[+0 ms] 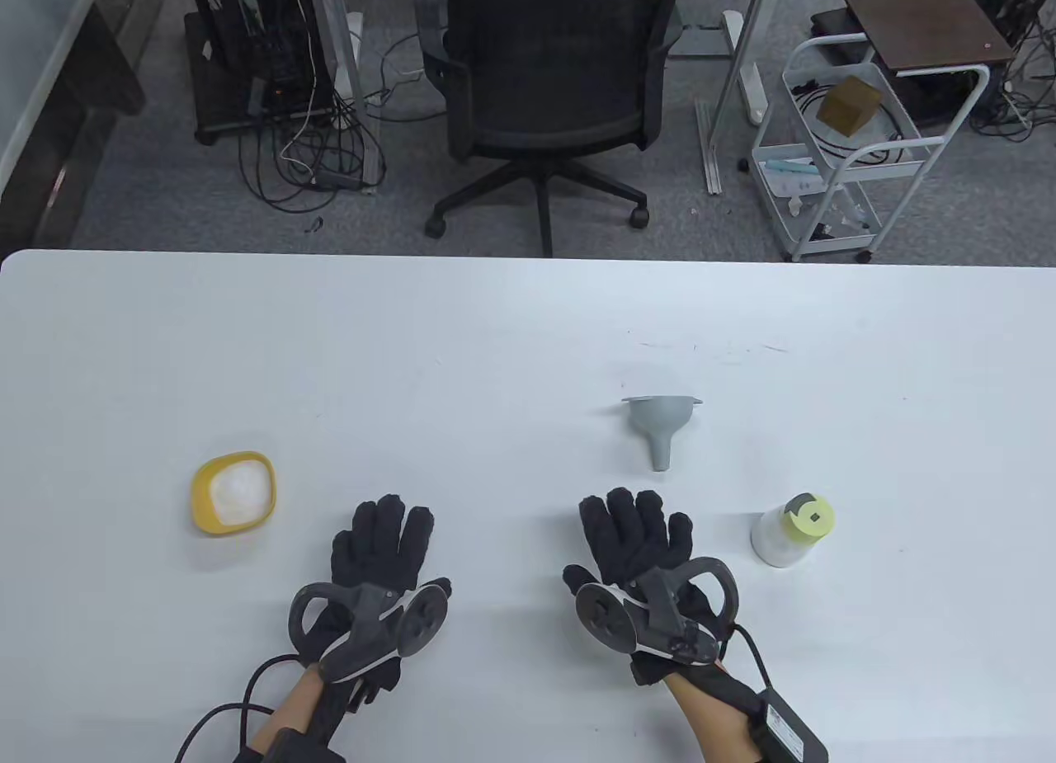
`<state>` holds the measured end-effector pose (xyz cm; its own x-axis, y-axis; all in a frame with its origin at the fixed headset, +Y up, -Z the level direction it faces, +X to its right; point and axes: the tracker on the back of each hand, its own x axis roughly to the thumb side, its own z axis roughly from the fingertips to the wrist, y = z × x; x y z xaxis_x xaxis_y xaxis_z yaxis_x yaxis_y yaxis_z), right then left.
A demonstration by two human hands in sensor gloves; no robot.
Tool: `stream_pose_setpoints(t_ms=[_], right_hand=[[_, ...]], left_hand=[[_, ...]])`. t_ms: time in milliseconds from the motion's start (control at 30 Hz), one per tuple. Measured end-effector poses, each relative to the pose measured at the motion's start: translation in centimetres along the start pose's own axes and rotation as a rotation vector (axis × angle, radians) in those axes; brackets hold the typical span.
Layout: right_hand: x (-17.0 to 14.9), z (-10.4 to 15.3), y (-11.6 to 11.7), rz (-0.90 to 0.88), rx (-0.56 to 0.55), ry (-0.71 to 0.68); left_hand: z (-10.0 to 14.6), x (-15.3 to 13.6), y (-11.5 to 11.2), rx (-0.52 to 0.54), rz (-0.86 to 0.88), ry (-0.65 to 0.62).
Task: Unscrew the press dispenser and pour salt into it
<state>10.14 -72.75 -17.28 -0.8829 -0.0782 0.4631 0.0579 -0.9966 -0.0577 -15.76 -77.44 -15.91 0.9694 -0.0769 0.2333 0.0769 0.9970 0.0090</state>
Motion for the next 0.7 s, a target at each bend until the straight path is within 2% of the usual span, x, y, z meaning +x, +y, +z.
stream_pose_setpoints(t_ms=[700], right_hand=[[-1.1,-0.2,0.2,0.0,0.014,0.046]], left_hand=[[-0.1,-0.1,0.0,0.004,-0.007,-0.02]])
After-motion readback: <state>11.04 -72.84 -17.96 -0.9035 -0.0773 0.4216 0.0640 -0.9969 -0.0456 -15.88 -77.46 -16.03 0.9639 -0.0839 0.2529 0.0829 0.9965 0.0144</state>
